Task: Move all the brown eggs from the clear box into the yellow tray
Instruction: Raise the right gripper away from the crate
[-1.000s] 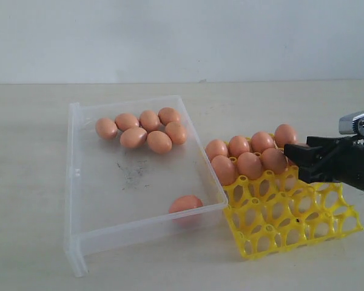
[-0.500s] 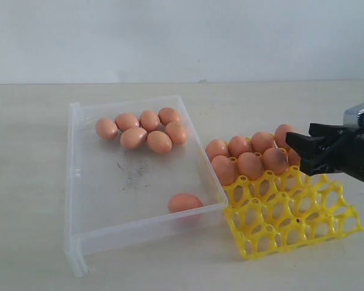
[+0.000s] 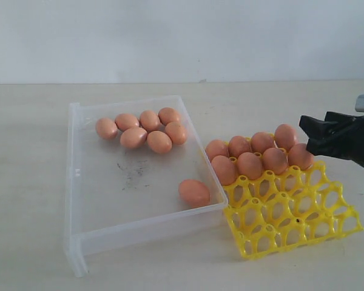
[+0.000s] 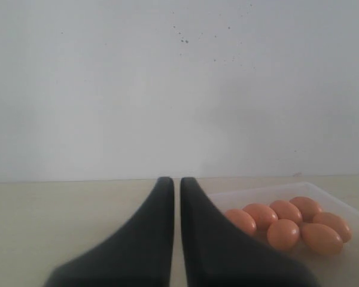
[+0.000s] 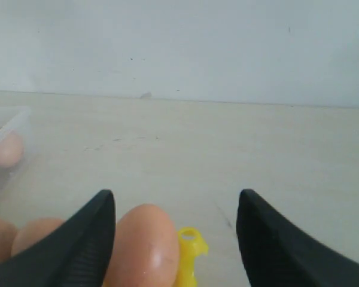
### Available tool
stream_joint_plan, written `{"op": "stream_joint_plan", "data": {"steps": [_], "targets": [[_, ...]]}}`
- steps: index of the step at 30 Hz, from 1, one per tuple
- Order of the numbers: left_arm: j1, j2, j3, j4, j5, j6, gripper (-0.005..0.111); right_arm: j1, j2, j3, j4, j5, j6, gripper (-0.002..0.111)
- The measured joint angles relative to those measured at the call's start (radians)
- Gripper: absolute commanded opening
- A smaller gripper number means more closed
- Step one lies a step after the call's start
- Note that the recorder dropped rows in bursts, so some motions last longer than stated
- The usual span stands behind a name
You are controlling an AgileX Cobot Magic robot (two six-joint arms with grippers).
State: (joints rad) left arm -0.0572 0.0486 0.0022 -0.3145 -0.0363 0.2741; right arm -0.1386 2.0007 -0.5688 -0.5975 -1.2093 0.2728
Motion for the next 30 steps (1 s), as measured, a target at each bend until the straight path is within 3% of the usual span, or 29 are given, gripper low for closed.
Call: {"op": "stream_joint_plan", "data": {"steps": [5, 8, 17, 30], "targets": [[0.000, 0.000, 0.000, 0.000, 0.000, 0.000, 0.004, 0.000, 0.000, 0.000, -0.024, 0.000, 0.004, 0.055], [0.000, 0.000, 0.000, 0.000, 0.000, 0.000, 0.004, 0.000, -0.004, 0.000, -0.047, 0.000, 0.004, 0.049], [0.000, 0.000, 0.000, 0.000, 0.000, 0.000, 0.004, 0.000, -0.144, 0.000, -0.078, -0.008, -0.081, 0.000], [0.000, 0.000, 0.000, 0.000, 0.000, 0.000, 0.004, 0.000, -0.135, 0.000, -0.066, -0.006, -0.108, 0.000]]}}
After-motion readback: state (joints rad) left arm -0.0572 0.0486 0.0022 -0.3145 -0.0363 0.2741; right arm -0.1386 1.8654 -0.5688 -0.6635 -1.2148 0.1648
